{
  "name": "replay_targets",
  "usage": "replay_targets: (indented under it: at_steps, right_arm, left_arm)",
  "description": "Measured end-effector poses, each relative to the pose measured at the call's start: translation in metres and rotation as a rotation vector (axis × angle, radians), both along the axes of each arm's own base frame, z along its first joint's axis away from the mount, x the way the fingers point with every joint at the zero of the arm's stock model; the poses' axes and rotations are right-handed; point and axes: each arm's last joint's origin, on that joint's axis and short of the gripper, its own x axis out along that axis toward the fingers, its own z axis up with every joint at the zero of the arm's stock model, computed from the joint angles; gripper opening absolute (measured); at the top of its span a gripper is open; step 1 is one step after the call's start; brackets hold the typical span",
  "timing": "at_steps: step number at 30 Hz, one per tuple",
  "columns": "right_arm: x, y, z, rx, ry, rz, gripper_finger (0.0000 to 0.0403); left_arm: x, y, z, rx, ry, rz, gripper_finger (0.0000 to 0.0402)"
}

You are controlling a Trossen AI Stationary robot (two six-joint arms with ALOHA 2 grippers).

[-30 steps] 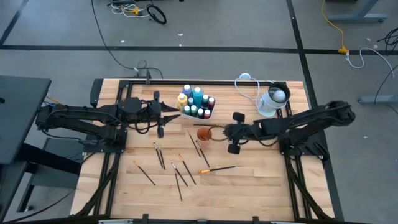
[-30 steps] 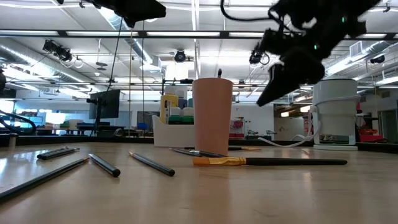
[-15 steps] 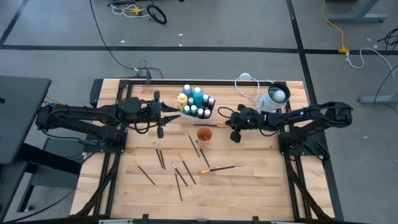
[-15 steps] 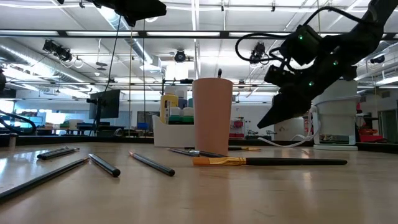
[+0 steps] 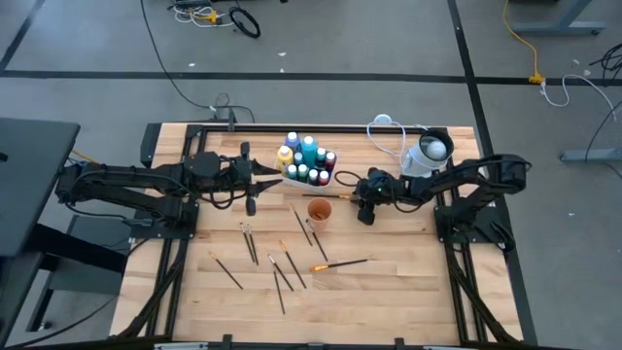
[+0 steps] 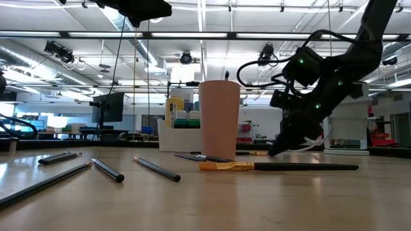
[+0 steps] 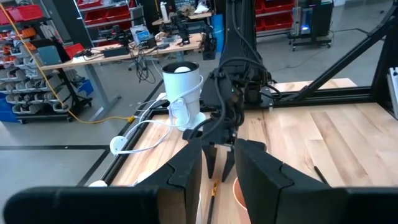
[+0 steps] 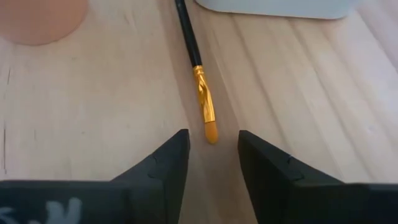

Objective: Pick & Place Paint Supplies
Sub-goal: Put the black paint brush into the orange cup

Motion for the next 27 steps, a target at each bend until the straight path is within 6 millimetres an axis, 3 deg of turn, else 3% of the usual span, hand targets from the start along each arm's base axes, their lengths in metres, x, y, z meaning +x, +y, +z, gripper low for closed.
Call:
replay_targets:
  at_steps: [10,17,23,27]
  right_arm:
    - [0.002,0.000,-0.004,-0.024,0.008,0.060,0.0086]
    - [0.002,0.000,-0.004,-0.024,0.013,0.081,0.0008]
    - [-0.001,0.005,0.005,-0.108,0.074,0.111,0.0003]
    - [0.003,0.011,0.028,-0.172,0.164,0.116,0.0002]
  left_arm:
    - [0.000,0.000,0.000,0.000,0.000,0.000,0.0103]
    - [0.000,0.000,0.000,0.000,0.000,0.000,0.0103]
    - [0.000,0.000,0.000,0.000,0.001,-0.004,0.0103]
    - [0.000,0.000,0.000,-0.008,0.000,-0.009,0.0103]
